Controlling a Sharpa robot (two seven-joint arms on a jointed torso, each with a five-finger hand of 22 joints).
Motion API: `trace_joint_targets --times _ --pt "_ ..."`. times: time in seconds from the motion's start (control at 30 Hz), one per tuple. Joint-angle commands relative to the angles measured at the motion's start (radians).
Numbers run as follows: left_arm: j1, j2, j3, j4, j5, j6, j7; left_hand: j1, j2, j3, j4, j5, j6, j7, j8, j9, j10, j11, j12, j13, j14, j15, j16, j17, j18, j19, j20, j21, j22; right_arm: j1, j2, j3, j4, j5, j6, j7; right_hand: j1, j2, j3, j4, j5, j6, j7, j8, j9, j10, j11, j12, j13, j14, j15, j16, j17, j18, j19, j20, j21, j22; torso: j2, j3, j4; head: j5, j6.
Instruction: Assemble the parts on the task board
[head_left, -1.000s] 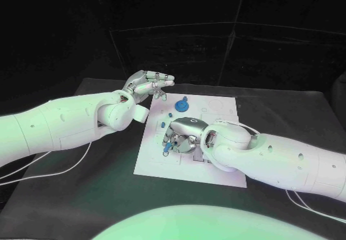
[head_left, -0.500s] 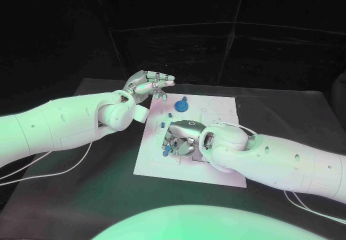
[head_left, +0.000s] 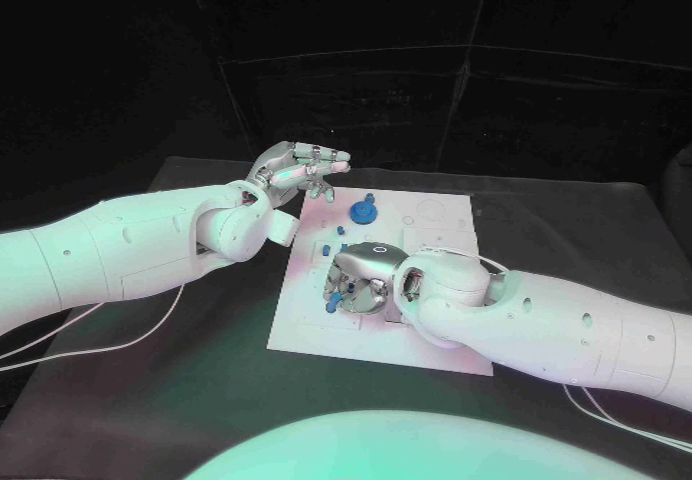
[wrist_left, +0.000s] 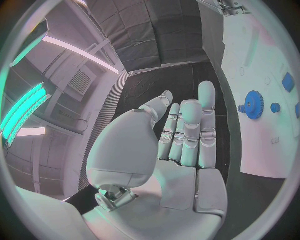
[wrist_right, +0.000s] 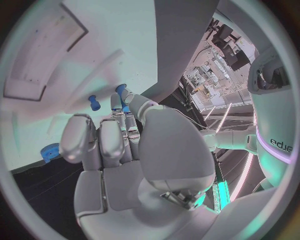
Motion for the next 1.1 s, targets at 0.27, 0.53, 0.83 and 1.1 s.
trace_joint_targets --times 0.27,0.53,0.83,1.1 --pt "0.001 0.0 0.001 0.002 0.003 0.012 0.0 0.003 0.006 -0.001 -0.006 0.003 -0.007 0.001 0.007 0.0 -0.009 0.003 0.006 0.0 -0.009 -0.001 0.0 -0.004 0.014 0.006 0.003 -0.005 -0.002 -0.001 0.008 -0.019 0.013 -0.071 0.016 -0.035 -0.046 -0.026 -0.007 0.01 0.016 -0.03 0.021 -0.023 -0.008 -0.031 0.019 -0.032 -0.006 0.015 0.014 -0.008 -0.006 0.007 -0.012 0.007 -0.007 -0.007 0.0 -0.0003 0.0003 0.0 0.0" --pt "0.001 0.0 0.001 0.002 0.003 0.013 -0.001 0.003 0.006 -0.001 -0.006 0.003 -0.007 0.001 0.007 0.0 -0.009 0.003 0.006 0.0 -0.009 -0.001 0.0 -0.004 0.014 0.006 0.003 -0.005 -0.002 -0.001 0.012 -0.023 0.016 -0.074 -0.012 -0.034 -0.092 -0.065 -0.031 0.029 0.035 -0.115 0.032 -0.031 -0.021 -0.088 0.038 -0.056 -0.015 0.015 0.029 -0.003 -0.003 0.012 -0.027 0.022 -0.023 -0.035 0.0 -0.0001 0.0 0.0 0.0" --pt "0.001 -0.001 0.001 0.002 0.003 0.016 -0.004 0.004 0.006 -0.001 -0.007 0.003 -0.007 0.001 0.007 0.0 -0.01 0.003 0.006 -0.001 -0.009 -0.001 0.0 -0.005 0.014 0.006 0.003 -0.005 -0.002 -0.003 -0.003 -0.024 0.026 -0.066 -0.155 -0.015 -0.101 -0.079 -0.117 0.039 0.035 -0.227 0.031 -0.028 -0.02 -0.204 0.044 -0.05 -0.015 -0.024 0.035 -0.065 -0.111 0.037 -0.089 0.026 -0.104 -0.167 -0.001 0.0008 -0.001 -0.002 0.002" --pt "0.001 -0.003 0.001 0.001 0.003 0.018 -0.006 0.004 0.006 -0.001 -0.007 0.003 -0.007 0.001 0.007 0.0 -0.01 0.003 0.006 -0.001 -0.009 -0.001 0.0 -0.005 0.014 0.006 0.003 -0.005 -0.002 -0.005 -0.062 -0.024 0.065 -0.034 -0.311 0.034 -0.074 -0.065 -0.187 0.039 0.079 -0.248 0.037 -0.024 -0.017 -0.24 0.047 -0.015 -0.011 -0.028 0.037 -0.077 -0.135 0.042 -0.095 0.028 -0.127 -0.198 -0.002 0.0019 -0.0044 -0.009 0.006"
